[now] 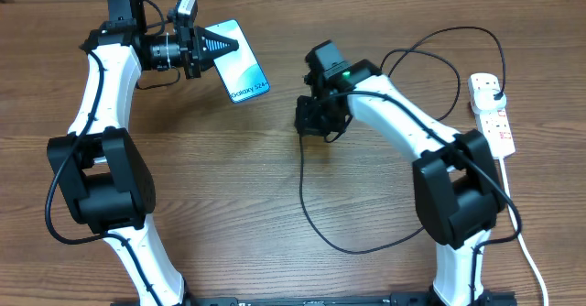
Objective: Plug charger to phone and switch on socket
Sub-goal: 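Lift the cable end with the right gripper toward the phone, then bring the USB-C plug to the phone's bottom edge with right gripper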
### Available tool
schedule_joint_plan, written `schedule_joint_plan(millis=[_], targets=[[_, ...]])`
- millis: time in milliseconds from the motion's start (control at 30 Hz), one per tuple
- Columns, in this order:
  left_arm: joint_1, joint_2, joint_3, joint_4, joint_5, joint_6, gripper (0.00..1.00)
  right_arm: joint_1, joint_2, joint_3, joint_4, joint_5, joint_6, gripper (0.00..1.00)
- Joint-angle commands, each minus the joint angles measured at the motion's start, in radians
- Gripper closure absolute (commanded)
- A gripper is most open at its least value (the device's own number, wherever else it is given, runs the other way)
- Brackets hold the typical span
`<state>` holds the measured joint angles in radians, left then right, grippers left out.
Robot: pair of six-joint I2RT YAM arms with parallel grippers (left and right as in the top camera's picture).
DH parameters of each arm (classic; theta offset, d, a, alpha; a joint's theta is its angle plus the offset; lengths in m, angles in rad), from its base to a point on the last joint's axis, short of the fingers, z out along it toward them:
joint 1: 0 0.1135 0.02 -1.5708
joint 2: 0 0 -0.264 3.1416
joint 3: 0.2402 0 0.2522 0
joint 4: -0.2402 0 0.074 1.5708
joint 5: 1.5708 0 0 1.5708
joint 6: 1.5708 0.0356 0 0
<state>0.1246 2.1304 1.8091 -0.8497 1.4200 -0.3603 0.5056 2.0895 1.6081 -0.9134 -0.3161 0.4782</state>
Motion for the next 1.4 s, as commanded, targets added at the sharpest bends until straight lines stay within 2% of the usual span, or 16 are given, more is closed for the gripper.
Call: schedule_joint_plan(millis=[0, 133, 733, 800, 900, 1000, 1233, 1367], targets=[[-0.001, -0.01, 0.021, -0.008, 0.036, 0.025, 0.96, 0.018, 0.044, -0.005, 0.021, 0.058, 0.156, 0.96], [-0.001, -0.01, 0.021, -0.013, 0.036, 0.024, 0.96, 0.022, 0.075, -0.005, 0.035, 0.082, 0.201, 0.96], [-0.001, -0.01, 0.021, -0.014, 0.035, 0.024, 0.96, 0.023, 0.146, -0.005, 0.101, 0.13, 0.233, 0.96], [-0.001, -0.01, 0.021, -0.014, 0.036, 0.024, 0.96, 0.027, 0.147, -0.005, 0.099, 0.15, 0.233, 0.95], [-0.001, -0.01, 0.021, -0.014, 0.036, 0.024, 0.96, 0.047, 0.148, -0.005, 0.101, 0.19, 0.233, 0.87], [-0.001, -0.01, 0.021, -0.014, 0.035, 0.024, 0.96, 0.067, 0.148, -0.005, 0.097, 0.232, 0.257, 0.84], [-0.001, -0.01, 0.021, -0.014, 0.036, 0.024, 0.96, 0.075, 0.148, -0.005, 0.094, 0.256, 0.282, 0.84], [-0.001, -0.01, 0.021, -0.015, 0.036, 0.024, 0.96, 0.077, 0.148, -0.005, 0.101, 0.264, 0.281, 0.94]])
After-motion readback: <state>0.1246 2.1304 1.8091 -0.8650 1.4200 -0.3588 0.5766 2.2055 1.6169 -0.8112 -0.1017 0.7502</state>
